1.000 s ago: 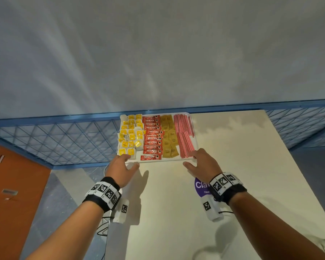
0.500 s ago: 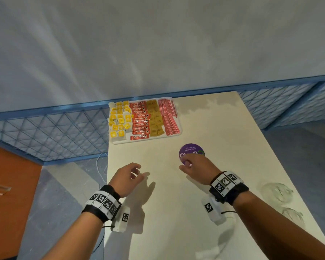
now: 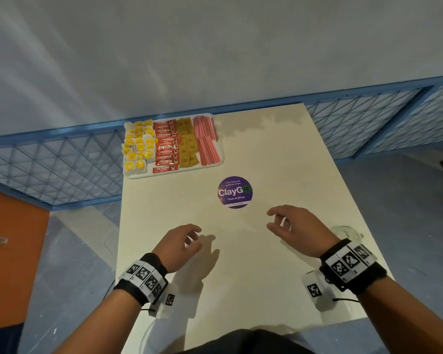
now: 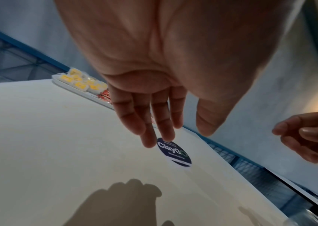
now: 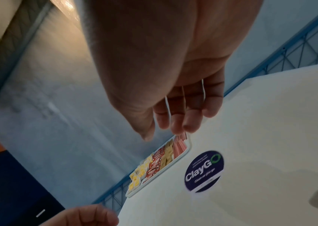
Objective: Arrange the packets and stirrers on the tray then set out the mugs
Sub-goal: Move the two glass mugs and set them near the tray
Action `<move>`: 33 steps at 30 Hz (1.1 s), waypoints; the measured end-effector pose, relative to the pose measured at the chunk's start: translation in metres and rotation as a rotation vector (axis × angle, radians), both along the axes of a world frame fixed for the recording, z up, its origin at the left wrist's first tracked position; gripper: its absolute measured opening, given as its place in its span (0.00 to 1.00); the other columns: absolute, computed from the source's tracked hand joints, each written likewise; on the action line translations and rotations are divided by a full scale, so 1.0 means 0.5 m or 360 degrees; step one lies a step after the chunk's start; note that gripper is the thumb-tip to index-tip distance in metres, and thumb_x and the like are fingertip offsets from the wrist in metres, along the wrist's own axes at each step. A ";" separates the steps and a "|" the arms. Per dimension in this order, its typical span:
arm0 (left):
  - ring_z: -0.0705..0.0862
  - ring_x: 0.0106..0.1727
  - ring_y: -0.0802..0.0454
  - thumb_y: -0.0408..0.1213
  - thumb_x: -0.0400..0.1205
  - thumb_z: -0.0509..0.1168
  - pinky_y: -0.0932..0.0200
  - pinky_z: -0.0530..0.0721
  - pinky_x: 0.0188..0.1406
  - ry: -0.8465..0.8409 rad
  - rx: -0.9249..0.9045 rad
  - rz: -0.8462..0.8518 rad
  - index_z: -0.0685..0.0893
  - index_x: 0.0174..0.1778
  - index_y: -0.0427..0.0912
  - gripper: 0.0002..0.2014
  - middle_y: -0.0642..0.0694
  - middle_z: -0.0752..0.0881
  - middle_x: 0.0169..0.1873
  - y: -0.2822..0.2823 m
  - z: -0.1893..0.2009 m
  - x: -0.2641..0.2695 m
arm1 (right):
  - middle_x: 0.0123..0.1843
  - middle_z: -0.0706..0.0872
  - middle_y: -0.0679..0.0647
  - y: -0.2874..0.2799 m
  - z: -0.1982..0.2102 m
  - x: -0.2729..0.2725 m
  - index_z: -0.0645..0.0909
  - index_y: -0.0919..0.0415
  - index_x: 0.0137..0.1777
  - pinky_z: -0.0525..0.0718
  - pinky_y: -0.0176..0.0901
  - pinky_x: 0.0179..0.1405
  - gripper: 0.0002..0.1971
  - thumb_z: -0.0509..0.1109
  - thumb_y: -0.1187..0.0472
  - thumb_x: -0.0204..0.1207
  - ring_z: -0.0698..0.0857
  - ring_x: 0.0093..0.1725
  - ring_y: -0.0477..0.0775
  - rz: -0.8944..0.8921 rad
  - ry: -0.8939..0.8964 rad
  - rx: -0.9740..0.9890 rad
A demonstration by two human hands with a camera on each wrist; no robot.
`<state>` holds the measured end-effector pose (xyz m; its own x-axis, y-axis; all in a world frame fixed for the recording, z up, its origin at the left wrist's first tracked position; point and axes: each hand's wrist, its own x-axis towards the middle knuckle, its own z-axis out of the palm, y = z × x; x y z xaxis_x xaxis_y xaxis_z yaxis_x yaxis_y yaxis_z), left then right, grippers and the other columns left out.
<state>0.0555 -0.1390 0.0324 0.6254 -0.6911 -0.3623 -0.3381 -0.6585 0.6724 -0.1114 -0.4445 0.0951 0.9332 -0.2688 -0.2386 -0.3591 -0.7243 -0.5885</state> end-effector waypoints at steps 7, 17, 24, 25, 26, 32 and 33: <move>0.84 0.48 0.63 0.50 0.84 0.67 0.65 0.81 0.49 -0.0067 -0.0020 -0.0083 0.82 0.66 0.53 0.16 0.61 0.85 0.50 -0.181 0.000 -0.102 | 0.50 0.84 0.39 -0.193 0.000 -0.083 0.82 0.46 0.69 0.79 0.40 0.49 0.17 0.71 0.45 0.83 0.83 0.44 0.42 0.0049 0.0093 -0.0112; 0.82 0.49 0.60 0.49 0.84 0.67 0.64 0.78 0.50 -0.0042 -0.0001 -0.0195 0.81 0.68 0.51 0.17 0.59 0.83 0.52 -0.413 -0.013 -0.236 | 0.51 0.80 0.41 -0.405 -0.085 -0.184 0.83 0.48 0.66 0.75 0.39 0.48 0.16 0.72 0.45 0.82 0.78 0.41 0.41 0.0151 0.0311 -0.0275; 0.82 0.49 0.60 0.49 0.84 0.66 0.62 0.80 0.51 -0.0020 0.0020 -0.0176 0.81 0.68 0.52 0.17 0.59 0.84 0.51 -0.461 -0.026 -0.276 | 0.62 0.84 0.49 -0.421 -0.126 -0.205 0.81 0.51 0.70 0.73 0.39 0.50 0.17 0.67 0.45 0.86 0.78 0.49 0.44 0.0265 0.0495 -0.0309; 0.82 0.49 0.60 0.49 0.84 0.66 0.62 0.80 0.51 -0.0017 0.0024 -0.0171 0.81 0.68 0.52 0.16 0.59 0.84 0.51 -0.463 -0.029 -0.279 | 0.61 0.84 0.49 -0.421 -0.130 -0.205 0.81 0.51 0.69 0.74 0.39 0.50 0.17 0.67 0.45 0.86 0.80 0.50 0.45 0.0275 0.0497 -0.0321; 0.82 0.48 0.61 0.49 0.84 0.66 0.63 0.79 0.50 -0.0014 0.0029 -0.0171 0.81 0.68 0.52 0.16 0.60 0.84 0.51 -0.464 -0.032 -0.282 | 0.61 0.84 0.49 -0.420 -0.134 -0.204 0.82 0.51 0.68 0.75 0.39 0.50 0.16 0.67 0.45 0.86 0.83 0.52 0.47 0.0283 0.0491 -0.0331; 0.82 0.48 0.61 0.50 0.83 0.66 0.66 0.77 0.46 -0.0002 0.0011 -0.0164 0.81 0.67 0.53 0.16 0.60 0.84 0.50 -0.471 -0.041 -0.297 | 0.54 0.86 0.47 -0.417 -0.152 -0.201 0.85 0.49 0.60 0.81 0.45 0.51 0.11 0.67 0.47 0.86 0.86 0.54 0.51 0.0264 0.0459 -0.0357; 0.82 0.48 0.61 0.50 0.83 0.66 0.66 0.77 0.46 -0.0003 0.0008 -0.0163 0.81 0.67 0.53 0.16 0.60 0.84 0.50 -0.472 -0.043 -0.299 | 0.54 0.86 0.46 -0.417 -0.153 -0.201 0.85 0.49 0.59 0.81 0.45 0.51 0.11 0.67 0.47 0.86 0.86 0.53 0.51 0.0256 0.0453 -0.0356</move>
<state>-0.0940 -0.3748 0.0109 0.5523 -0.7496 -0.3646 -0.4051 -0.6236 0.6686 -0.2121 -0.6528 0.0185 0.8726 -0.1990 -0.4460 -0.3565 -0.8837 -0.3032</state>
